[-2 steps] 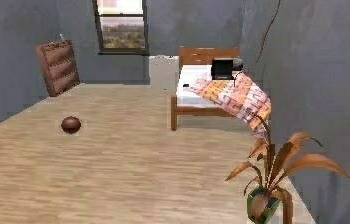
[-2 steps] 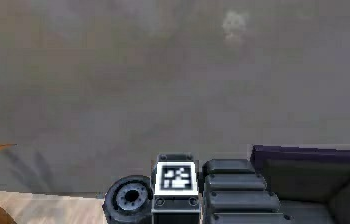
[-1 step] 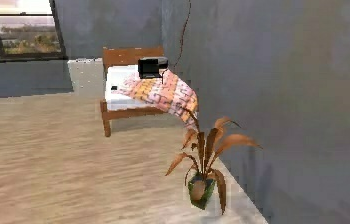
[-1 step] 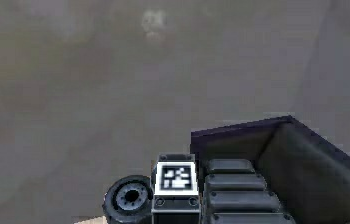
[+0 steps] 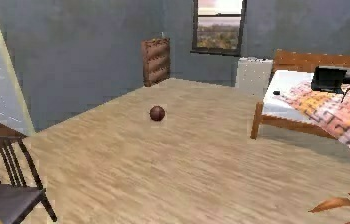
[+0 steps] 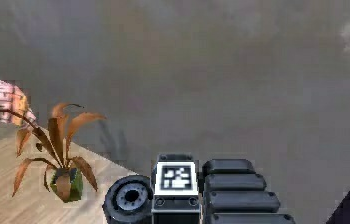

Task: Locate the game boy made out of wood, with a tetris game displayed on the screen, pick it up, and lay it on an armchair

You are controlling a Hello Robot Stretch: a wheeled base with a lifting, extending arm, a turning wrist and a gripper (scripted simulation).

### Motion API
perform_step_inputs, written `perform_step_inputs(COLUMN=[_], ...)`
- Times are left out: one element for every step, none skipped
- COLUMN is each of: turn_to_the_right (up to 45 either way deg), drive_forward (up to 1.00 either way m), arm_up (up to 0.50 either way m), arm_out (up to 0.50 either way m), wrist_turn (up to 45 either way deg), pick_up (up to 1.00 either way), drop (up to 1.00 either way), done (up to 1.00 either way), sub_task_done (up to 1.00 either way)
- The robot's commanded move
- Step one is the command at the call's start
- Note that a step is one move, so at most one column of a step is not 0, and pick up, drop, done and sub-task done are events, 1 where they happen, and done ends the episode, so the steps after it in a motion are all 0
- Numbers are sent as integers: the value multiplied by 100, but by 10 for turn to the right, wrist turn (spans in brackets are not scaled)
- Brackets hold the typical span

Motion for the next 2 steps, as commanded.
perform_step_inputs(turn_to_the_right=[-450, -450], drive_forward=[0, 0], arm_up=[0, 0], arm_out=[0, 0], wrist_turn=[0, 0], pick_up=[0, 0], drop=[0, 0], done=[0, 0], sub_task_done=[0, 0])
